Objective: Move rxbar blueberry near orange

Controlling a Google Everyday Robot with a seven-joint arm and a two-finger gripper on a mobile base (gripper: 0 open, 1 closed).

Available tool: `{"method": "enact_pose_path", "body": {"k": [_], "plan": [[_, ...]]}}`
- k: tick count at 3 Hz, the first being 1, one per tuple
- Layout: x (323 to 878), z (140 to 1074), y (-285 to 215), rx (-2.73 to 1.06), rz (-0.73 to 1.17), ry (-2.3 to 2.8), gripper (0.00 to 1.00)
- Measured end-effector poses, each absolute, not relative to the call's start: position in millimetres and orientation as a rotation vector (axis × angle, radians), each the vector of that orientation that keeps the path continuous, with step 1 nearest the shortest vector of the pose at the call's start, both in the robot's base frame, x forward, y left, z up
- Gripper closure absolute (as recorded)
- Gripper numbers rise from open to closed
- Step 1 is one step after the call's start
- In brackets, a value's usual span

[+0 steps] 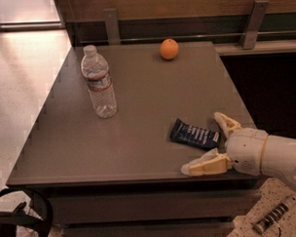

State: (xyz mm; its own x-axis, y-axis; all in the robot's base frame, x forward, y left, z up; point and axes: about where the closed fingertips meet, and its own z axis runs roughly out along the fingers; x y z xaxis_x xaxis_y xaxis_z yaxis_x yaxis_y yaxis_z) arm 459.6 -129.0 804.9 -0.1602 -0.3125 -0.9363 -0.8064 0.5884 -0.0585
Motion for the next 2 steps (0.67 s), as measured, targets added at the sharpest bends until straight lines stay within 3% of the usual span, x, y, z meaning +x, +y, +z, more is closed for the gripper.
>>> {"method": "enact_pose_path", "body": {"k": [2], "plan": [[459.4,803.9,-126.4,-0.923,0.575,1.739,0.50]]}}
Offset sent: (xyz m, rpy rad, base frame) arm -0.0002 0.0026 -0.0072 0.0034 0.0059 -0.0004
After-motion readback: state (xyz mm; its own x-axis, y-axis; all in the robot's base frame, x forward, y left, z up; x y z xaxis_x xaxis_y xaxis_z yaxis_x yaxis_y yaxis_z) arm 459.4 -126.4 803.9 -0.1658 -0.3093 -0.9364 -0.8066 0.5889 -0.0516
